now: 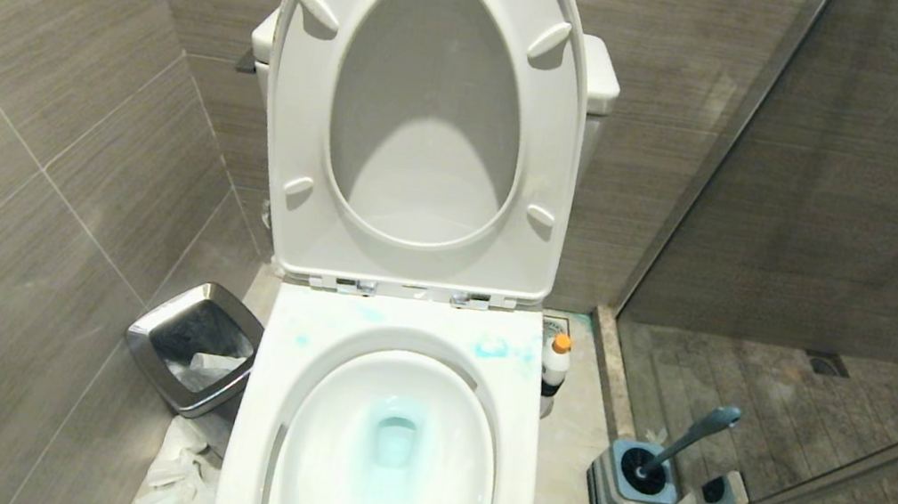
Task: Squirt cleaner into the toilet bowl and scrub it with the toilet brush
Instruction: Flush the toilet
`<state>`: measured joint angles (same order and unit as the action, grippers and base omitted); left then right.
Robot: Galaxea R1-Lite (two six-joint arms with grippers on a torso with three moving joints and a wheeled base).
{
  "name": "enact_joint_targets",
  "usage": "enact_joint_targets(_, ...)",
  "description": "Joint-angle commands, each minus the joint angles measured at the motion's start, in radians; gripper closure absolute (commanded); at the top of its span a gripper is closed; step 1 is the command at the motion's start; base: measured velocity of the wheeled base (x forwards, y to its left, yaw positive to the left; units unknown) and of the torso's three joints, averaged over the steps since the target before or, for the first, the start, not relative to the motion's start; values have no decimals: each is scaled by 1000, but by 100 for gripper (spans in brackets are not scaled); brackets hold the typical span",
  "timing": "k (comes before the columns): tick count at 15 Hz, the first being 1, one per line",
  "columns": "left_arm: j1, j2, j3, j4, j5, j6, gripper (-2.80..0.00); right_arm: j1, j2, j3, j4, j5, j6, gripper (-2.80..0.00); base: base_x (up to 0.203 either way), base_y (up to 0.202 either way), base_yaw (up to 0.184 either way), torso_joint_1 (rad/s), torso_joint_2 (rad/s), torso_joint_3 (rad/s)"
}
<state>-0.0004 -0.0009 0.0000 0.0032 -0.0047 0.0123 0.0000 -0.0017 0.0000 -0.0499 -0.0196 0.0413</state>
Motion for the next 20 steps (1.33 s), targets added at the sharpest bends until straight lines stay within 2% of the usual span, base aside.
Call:
enact_joint_targets(1,0,1,2,-2,-4,15,0,0,2,20,-1,0,0,0,0,0,0,0,0,0)
enact_joint_targets(5,0,1,2,0,-2,5,0,0,2,20,-1,0,0,0,0,0,0,0,0,0)
enact_joint_targets(20,0,1,0,1,-8,38,0,0,2,20,-1,0,0,0,0,0,0,0,0,0)
